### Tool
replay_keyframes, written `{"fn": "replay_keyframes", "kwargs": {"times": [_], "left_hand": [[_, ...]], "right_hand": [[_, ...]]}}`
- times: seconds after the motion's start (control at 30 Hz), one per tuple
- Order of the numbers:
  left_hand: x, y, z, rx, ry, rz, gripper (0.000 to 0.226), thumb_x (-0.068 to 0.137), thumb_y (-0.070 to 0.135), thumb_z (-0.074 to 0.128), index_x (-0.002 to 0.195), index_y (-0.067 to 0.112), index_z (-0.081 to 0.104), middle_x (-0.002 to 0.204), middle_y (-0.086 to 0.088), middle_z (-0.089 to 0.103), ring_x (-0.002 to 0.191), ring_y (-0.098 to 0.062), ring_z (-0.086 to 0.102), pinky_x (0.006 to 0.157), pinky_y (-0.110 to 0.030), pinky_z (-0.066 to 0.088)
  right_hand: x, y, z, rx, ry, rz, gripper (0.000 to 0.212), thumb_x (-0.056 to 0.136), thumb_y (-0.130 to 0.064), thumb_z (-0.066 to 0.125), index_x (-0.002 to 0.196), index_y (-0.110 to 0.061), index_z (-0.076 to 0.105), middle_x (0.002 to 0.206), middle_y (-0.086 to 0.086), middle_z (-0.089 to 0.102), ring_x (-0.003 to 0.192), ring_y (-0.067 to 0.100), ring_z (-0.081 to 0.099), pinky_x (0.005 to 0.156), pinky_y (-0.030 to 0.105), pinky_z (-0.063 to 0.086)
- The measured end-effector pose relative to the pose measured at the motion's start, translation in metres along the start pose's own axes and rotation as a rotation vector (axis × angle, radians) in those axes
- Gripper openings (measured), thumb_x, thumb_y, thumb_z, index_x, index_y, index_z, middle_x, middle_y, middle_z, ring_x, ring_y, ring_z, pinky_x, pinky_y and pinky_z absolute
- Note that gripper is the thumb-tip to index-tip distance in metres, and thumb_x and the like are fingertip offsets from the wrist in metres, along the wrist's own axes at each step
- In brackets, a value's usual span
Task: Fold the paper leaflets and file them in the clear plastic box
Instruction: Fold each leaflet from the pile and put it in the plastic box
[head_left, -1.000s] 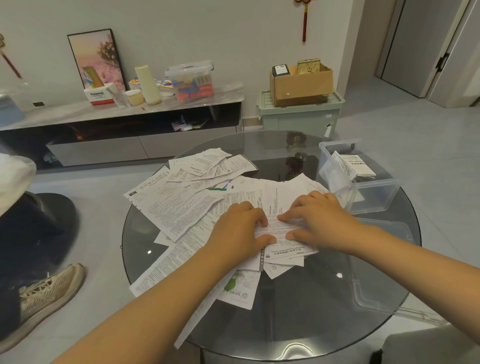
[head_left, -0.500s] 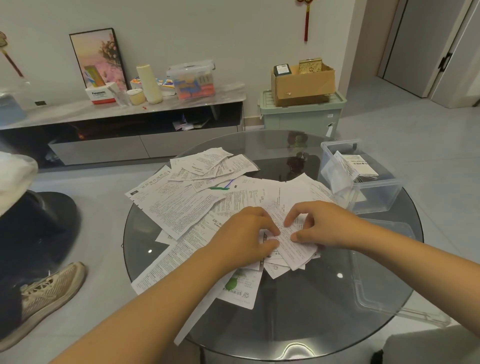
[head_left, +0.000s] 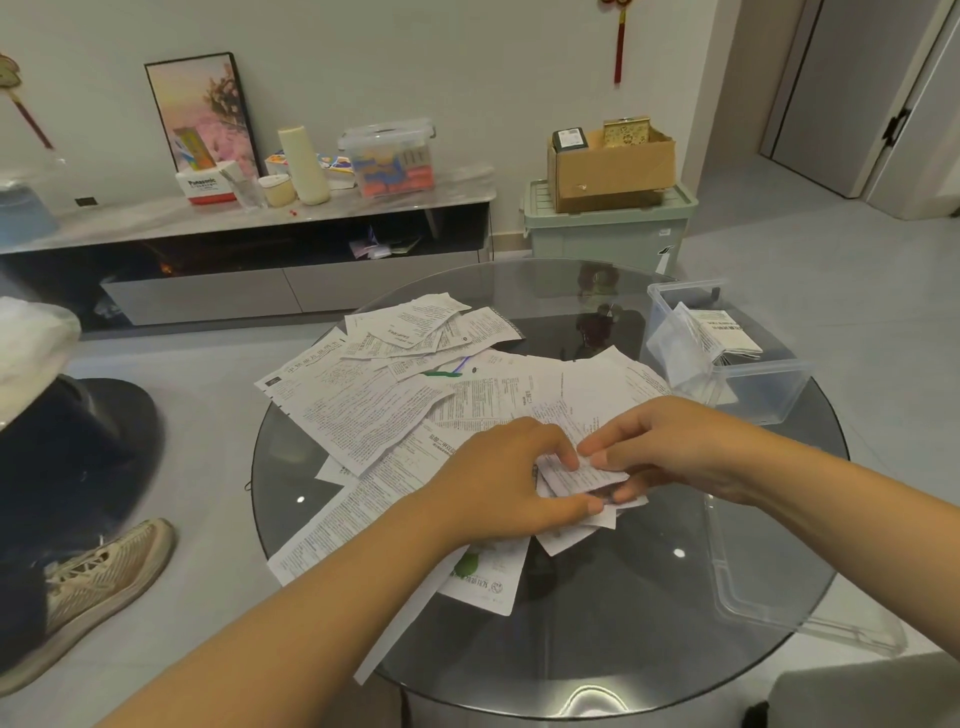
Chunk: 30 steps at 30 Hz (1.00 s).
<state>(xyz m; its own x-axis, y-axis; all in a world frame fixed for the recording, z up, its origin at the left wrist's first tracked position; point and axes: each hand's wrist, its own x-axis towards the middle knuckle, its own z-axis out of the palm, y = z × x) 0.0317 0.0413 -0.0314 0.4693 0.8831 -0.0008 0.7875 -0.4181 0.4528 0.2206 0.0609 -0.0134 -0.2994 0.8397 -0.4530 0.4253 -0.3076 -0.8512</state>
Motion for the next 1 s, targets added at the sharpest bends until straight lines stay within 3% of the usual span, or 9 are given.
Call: {"fn": "replay_keyframes", "kwargs": {"times": [0.13,0.23,0.33,0.43,0.53,0.63,0.7,0.87,1.0], "left_hand": [[-0.001,-0.005,-0.002,-0.055,-0.011,-0.012,0.027,0.082,0.053,0.062,0.097,0.031,0.066,0.102,0.014,0.061,0.093,-0.004,0.054,0.084,-0.025,0.044],[0.000,-0.006,-0.004,-0.092,-0.002,-0.048,0.037,0.084,0.057,0.052,0.094,0.025,0.068,0.097,0.009,0.064,0.088,-0.007,0.057,0.080,-0.029,0.047],[0.002,-0.004,-0.005,-0.081,0.025,-0.084,0.040,0.088,0.051,0.043,0.085,0.018,0.065,0.083,0.002,0.063,0.078,-0.014,0.057,0.071,-0.034,0.046],[0.004,-0.003,-0.003,-0.119,0.079,-0.121,0.030,0.096,0.040,0.046,0.074,0.021,0.054,0.069,0.006,0.055,0.064,-0.012,0.050,0.059,-0.028,0.039],[0.008,-0.004,0.000,-0.167,0.138,-0.154,0.014,0.093,0.037,0.053,0.095,0.024,0.054,0.091,0.011,0.061,0.078,-0.007,0.055,0.069,-0.023,0.044],[0.013,-0.008,0.006,-0.210,0.181,-0.202,0.034,0.088,0.029,0.063,0.118,0.023,0.048,0.099,0.012,0.057,0.086,-0.005,0.054,0.072,-0.020,0.044],[0.015,-0.010,0.009,-0.224,0.213,-0.208,0.047,0.086,0.025,0.066,0.126,0.024,0.043,0.102,0.010,0.053,0.087,-0.005,0.053,0.072,-0.017,0.042],[0.021,-0.015,0.015,-0.230,0.254,-0.271,0.084,0.082,0.020,0.072,0.146,0.028,0.019,0.137,0.001,0.028,0.087,-0.002,0.047,0.081,-0.014,0.041],[0.023,-0.015,0.016,-0.161,0.257,-0.266,0.088,0.081,0.019,0.073,0.147,0.030,0.016,0.144,0.002,0.016,0.118,-0.011,0.040,0.094,-0.018,0.038]], "right_hand": [[-0.008,-0.003,-0.007,-0.262,-0.077,-0.084,0.019,0.085,-0.030,0.065,0.096,-0.018,0.075,0.092,0.001,0.073,0.080,0.014,0.067,0.066,0.019,0.053],[-0.013,-0.008,-0.010,-0.376,-0.111,-0.143,0.049,0.070,-0.060,0.055,0.094,-0.022,0.074,0.104,-0.002,0.065,0.087,0.010,0.059,0.068,0.016,0.044],[-0.009,-0.006,-0.009,-0.531,-0.052,-0.240,0.028,0.070,-0.054,0.064,0.084,-0.031,0.071,0.105,-0.011,0.059,0.087,-0.001,0.056,0.073,0.012,0.043],[0.005,0.001,-0.002,-0.588,0.132,-0.279,0.012,0.082,-0.034,0.069,0.075,-0.024,0.066,0.078,-0.006,0.064,0.072,0.010,0.057,0.063,0.020,0.044],[0.018,0.006,0.006,-0.528,0.266,-0.300,0.020,0.087,-0.029,0.064,0.069,-0.024,0.056,0.064,-0.005,0.057,0.061,0.011,0.050,0.058,0.023,0.039],[0.027,0.009,0.011,-0.473,0.339,-0.293,0.007,0.087,-0.030,0.063,0.088,-0.027,0.057,0.078,-0.004,0.065,0.069,0.010,0.057,0.060,0.022,0.042],[0.031,0.012,0.014,-0.459,0.350,-0.278,0.020,0.086,-0.028,0.065,0.103,-0.026,0.055,0.082,-0.006,0.065,0.074,0.008,0.058,0.060,0.020,0.041],[0.033,0.016,0.024,-0.540,0.423,-0.286,0.047,0.081,-0.028,0.071,0.119,-0.026,0.044,0.087,-0.009,0.059,0.075,0.006,0.053,0.061,0.020,0.039],[0.032,0.016,0.028,-0.759,0.496,-0.412,0.047,0.082,-0.031,0.068,0.123,-0.033,0.044,0.118,-0.006,0.044,0.102,0.011,0.045,0.077,0.026,0.041]]}}
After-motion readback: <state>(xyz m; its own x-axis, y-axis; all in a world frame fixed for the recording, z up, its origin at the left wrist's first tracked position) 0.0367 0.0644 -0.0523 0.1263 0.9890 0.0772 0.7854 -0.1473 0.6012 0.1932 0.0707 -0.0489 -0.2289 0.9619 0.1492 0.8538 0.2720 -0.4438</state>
